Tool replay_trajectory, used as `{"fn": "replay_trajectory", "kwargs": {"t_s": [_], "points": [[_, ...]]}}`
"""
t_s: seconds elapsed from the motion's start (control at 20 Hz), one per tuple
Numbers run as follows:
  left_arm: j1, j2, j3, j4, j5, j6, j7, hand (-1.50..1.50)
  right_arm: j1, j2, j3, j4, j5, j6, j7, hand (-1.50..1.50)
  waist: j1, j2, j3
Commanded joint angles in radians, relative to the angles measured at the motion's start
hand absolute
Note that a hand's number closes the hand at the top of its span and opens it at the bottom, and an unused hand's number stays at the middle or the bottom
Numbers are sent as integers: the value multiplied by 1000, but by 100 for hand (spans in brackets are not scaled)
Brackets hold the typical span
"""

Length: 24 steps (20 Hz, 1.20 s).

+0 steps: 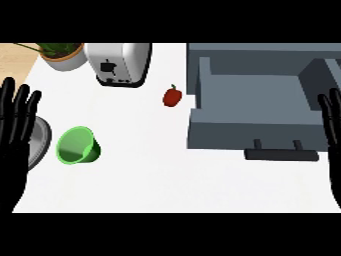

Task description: Pick up the cup, place it into the drawer and close the drawer

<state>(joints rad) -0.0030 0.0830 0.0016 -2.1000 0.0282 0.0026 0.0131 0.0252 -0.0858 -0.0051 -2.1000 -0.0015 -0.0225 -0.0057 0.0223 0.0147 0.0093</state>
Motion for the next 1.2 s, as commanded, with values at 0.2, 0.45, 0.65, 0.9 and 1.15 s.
{"fn": "replay_trajectory", "kwargs": {"t_s": [0.2, 0.45, 0.65, 0.9, 1.15], "points": [[-25, 54, 112, 106, 34, -62, -107, -150, -16, -18, -7, -20, -41, 57, 40, -150, -23, -15, -10], [-2, -33, 95, 149, 174, -57, -47, -150, -4, 14, 41, 10, -121, 97, 61, -150, -24, -15, -9], [-60, -29, 89, 136, 146, -16, -3, -150, -110, -4, 2, 78, -122, 98, 100, -150, -22, -15, -9], [-73, -17, 123, 271, 173, -65, -94, -150, -72, 8, 7, 20, -121, 95, 126, -150, -24, -15, -9], [-73, -51, 76, 222, 121, 1, -50, -150, -106, 23, 13, 87, -90, 90, 98, -150, -23, -15, -9]]}}
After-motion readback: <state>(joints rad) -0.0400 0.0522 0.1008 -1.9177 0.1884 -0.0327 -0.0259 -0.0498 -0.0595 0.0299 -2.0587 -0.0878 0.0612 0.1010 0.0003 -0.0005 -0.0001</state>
